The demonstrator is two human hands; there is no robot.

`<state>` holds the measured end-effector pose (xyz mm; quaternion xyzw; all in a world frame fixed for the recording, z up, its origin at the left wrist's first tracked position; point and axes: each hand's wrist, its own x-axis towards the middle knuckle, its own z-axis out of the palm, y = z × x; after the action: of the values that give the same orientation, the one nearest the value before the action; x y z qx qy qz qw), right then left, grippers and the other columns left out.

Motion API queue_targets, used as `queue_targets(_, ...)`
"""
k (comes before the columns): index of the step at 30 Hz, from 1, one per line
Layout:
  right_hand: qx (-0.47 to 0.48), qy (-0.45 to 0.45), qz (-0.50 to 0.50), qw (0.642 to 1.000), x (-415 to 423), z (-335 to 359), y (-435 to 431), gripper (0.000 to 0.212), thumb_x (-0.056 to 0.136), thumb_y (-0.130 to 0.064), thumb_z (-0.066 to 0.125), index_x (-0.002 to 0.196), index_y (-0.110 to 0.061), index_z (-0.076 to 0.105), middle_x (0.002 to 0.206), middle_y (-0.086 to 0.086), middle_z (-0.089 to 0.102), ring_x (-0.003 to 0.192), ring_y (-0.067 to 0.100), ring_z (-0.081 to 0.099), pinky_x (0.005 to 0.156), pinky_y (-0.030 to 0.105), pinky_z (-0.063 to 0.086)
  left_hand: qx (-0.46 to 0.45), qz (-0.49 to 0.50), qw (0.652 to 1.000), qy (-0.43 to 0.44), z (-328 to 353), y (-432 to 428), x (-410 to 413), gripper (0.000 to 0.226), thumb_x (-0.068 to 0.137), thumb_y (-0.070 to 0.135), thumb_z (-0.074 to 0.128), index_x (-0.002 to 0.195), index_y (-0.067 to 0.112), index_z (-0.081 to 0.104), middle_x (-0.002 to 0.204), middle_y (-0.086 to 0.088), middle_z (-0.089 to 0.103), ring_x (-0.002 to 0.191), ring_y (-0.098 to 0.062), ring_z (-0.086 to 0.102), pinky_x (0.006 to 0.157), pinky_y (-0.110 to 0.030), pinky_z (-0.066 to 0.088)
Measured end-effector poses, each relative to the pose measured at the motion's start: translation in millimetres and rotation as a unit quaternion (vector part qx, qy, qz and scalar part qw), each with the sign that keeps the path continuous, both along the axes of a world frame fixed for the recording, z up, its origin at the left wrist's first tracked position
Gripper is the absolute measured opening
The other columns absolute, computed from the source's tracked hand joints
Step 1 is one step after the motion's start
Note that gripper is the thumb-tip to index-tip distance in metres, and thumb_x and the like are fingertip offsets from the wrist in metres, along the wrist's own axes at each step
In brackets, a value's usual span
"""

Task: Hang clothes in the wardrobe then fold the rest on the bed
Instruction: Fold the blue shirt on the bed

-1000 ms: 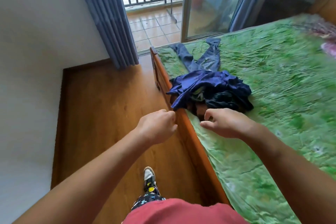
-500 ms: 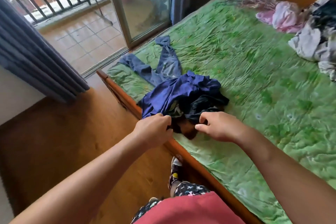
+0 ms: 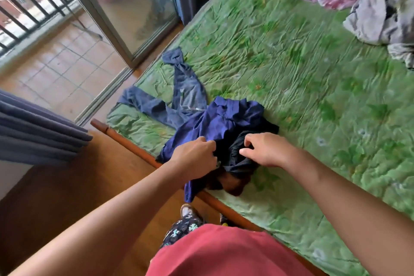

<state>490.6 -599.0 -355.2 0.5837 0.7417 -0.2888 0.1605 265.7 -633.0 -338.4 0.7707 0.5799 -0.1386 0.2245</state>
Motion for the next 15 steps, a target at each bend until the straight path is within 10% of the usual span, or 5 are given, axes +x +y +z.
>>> queue_targets(15, -0.045, 0.005, -0.219, 0.975, -29, -186, 137, 0.046, 0.098, -0.041, 0.057, 0.133, -0.013, 0.048, 0.134, 0.018, 0.049, 0.124, 0.039, 0.052, 0.099, 0.050, 0.048, -0.085, -0.096, 0.991, 0.029, -169, 206, -1, 0.044, 0.095, 0.025, 0.052, 0.137, 0.020, 0.043, 0.129, -0.010, 0.048, 0.117, -0.038, 0.056, 0.075, -0.044, 0.041)
